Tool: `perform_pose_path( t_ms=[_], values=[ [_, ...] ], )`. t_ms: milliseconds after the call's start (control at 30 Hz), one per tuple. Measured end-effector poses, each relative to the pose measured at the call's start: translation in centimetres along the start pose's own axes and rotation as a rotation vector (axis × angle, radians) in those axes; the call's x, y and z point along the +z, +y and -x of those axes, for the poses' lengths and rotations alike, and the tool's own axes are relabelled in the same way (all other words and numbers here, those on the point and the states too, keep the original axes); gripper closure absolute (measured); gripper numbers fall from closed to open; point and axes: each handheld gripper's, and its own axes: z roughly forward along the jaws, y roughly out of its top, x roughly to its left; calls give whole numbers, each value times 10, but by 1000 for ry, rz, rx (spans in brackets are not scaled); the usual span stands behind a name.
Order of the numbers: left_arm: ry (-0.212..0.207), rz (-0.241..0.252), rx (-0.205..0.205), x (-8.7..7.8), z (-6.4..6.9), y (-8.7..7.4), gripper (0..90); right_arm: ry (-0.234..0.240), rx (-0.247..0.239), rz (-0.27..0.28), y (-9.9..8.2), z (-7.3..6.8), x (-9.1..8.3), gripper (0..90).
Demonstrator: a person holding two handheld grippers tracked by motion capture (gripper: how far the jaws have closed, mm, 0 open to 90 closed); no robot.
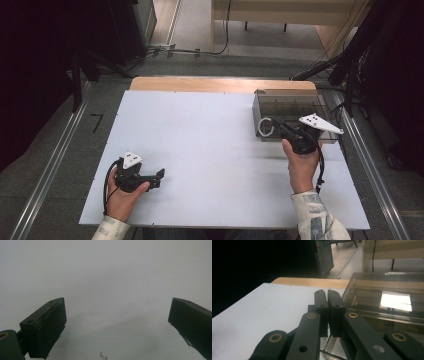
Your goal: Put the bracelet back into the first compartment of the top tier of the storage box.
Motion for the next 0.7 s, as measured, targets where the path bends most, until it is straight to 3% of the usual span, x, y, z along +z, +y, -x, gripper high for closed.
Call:
perform_pose_path(
  t_ms=[333,700],
  values=[
    [1,2,-3,0,0,0,22,-39,32,32,4,17,-8,848],
    [0,0,-1,0,0,0,22,-59,30,2,0,22,-2,848]
  ],
)
